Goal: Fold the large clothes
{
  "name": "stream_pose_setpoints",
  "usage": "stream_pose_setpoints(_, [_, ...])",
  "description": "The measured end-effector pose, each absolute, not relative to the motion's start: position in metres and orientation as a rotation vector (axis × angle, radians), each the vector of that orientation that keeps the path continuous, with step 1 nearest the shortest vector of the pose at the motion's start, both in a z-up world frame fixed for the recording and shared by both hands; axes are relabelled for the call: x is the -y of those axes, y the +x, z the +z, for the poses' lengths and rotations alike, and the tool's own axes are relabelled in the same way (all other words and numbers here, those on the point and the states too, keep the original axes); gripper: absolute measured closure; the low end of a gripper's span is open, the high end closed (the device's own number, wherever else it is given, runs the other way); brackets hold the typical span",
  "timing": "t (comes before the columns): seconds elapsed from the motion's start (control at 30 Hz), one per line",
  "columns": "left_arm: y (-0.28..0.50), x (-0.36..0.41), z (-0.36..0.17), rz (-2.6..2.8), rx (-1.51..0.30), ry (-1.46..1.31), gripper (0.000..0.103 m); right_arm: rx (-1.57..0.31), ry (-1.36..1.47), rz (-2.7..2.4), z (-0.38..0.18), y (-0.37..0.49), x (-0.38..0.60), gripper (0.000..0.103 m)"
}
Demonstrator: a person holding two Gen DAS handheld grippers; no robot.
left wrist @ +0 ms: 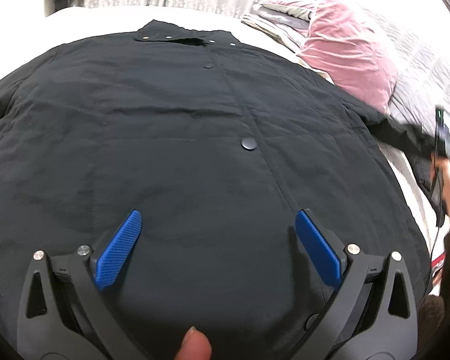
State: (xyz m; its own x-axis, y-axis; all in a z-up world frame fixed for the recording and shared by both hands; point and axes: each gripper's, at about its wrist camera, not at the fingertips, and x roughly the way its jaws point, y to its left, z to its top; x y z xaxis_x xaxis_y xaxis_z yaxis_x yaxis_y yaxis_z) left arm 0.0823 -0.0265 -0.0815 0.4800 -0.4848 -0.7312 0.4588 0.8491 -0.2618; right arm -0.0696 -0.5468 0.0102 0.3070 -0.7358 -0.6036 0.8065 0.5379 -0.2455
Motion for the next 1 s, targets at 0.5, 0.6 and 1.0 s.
stream_pose_setpoints(0.5, [0.08,0.038,-0.084,-0.585,-0.904,0.035,0.001,-0.72,0.048,-0.917,0.029,0.016,0.529,0.055])
stream_pose_setpoints(0.6, [0.078,0.042,-0.083,-0.581,-0.9,0.058,0.001,-0.726,0.141,-0.628,0.017,0.048,0.467,0.045])
stream_pose_setpoints(1.0, [0.076,0.034,-0.085,-0.592,-0.914,0.049,0.001,-0.832,0.433,-0.795,-0.068,-0.021,0.543,0.035])
